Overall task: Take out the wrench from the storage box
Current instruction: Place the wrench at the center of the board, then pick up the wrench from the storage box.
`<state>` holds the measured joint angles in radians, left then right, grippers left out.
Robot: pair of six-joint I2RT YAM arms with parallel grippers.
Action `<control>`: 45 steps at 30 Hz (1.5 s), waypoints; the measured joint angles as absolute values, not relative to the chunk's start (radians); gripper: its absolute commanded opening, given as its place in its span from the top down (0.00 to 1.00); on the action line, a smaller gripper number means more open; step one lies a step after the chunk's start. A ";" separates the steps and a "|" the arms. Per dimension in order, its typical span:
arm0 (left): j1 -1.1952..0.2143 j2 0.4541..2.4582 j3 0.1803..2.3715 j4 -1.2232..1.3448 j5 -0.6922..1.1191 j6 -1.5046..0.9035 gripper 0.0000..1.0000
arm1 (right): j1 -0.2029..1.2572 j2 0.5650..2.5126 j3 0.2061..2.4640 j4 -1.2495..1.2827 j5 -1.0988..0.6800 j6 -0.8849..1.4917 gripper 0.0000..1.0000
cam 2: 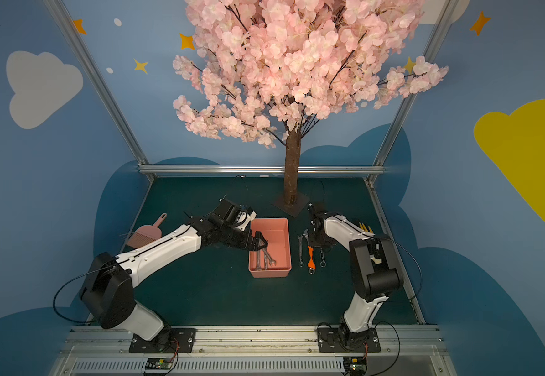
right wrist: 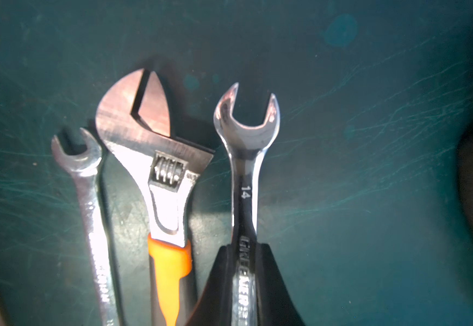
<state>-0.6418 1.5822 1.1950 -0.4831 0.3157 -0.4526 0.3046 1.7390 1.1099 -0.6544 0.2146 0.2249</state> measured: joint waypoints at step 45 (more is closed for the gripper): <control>-0.744 1.590 1.310 -0.598 0.138 -0.570 0.08 | 0.398 1.417 1.190 -0.776 0.071 0.232 0.49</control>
